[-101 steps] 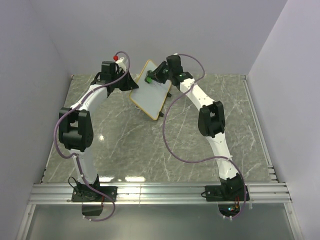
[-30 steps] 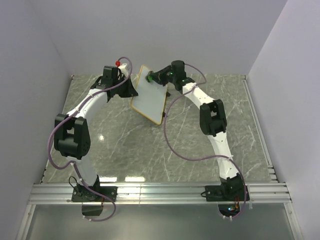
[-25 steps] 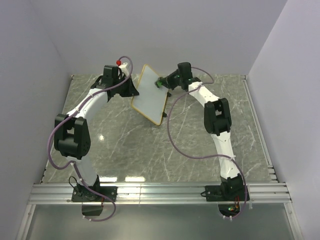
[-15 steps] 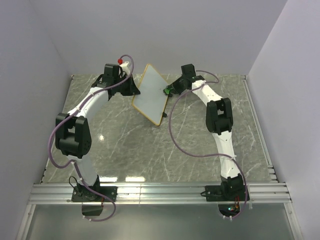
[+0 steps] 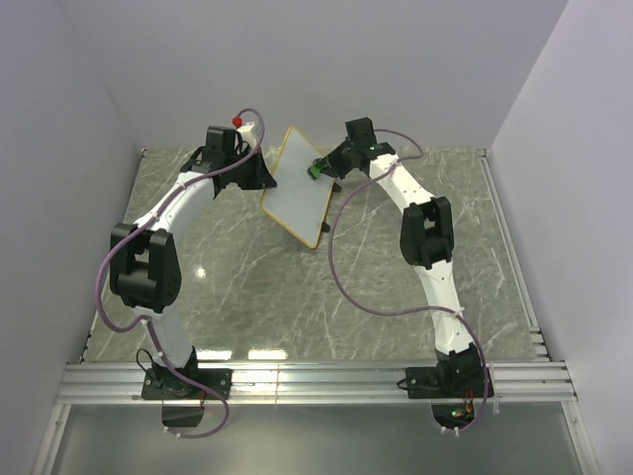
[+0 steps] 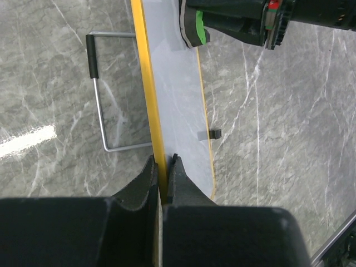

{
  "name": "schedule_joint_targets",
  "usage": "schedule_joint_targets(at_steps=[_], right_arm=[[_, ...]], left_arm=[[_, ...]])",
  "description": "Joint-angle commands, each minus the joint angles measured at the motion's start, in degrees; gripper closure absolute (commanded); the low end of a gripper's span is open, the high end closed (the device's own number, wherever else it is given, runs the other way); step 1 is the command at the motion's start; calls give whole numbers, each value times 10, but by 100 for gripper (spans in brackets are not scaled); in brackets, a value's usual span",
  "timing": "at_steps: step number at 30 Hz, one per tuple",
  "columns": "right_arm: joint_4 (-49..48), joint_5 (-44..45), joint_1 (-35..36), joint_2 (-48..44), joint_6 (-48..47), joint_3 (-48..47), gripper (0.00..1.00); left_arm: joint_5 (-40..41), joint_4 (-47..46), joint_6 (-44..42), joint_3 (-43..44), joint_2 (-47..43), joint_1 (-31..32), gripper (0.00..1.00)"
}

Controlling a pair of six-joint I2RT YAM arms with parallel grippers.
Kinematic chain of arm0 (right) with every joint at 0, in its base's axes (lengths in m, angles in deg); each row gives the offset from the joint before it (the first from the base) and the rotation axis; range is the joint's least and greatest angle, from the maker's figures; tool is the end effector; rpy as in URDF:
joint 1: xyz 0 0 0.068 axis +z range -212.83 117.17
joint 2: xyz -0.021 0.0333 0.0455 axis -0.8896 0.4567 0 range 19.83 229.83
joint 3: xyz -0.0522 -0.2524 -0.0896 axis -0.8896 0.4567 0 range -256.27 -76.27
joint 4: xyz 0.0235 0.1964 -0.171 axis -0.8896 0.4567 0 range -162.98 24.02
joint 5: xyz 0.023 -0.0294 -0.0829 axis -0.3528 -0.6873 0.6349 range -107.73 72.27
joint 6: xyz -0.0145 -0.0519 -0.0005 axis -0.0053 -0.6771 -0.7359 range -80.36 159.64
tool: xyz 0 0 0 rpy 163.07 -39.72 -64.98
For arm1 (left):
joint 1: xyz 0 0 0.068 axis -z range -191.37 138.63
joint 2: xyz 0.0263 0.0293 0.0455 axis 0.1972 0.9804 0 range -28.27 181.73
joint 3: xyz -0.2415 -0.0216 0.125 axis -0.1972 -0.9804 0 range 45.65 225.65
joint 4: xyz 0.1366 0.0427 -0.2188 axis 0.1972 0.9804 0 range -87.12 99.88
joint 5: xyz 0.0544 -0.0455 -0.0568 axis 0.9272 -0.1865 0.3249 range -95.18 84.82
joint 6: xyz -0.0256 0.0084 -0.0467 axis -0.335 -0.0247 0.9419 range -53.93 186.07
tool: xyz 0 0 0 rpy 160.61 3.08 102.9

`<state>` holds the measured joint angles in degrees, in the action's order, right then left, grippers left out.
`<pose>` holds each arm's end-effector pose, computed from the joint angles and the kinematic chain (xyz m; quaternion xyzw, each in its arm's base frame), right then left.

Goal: Erase the whiteboard

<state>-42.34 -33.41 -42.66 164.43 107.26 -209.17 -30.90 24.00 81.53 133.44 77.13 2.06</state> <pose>0.5293 0.2046 0.2027 0.3141 0.8518 0.3675 0.2020 0.4093 -0.1136 0.2847 0.0807 0.8805 -0.2996 0.3583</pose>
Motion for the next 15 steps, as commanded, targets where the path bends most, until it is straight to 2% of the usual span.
schedule_joint_targets(at_steps=[1, 6, 9, 11, 15], right_arm=[[-54, -66, 55, 13, 37, -16, 100], [-91, -68, 52, 5, 31, -3, 100], [-130, -60, 32, -32, 24, 47, 100], [-154, -50, 1, -76, 20, 118, 100], [-191, -21, -64, -160, -8, 247, 100]], left_arm=[[-111, 96, -61, -33, 52, 50, 100], [-94, 94, -59, -33, 48, 45, 100], [-76, 92, -54, -28, 43, 36, 100], [-68, 90, -49, -24, 41, 31, 99], [-48, 93, -45, -10, 41, 25, 84]])
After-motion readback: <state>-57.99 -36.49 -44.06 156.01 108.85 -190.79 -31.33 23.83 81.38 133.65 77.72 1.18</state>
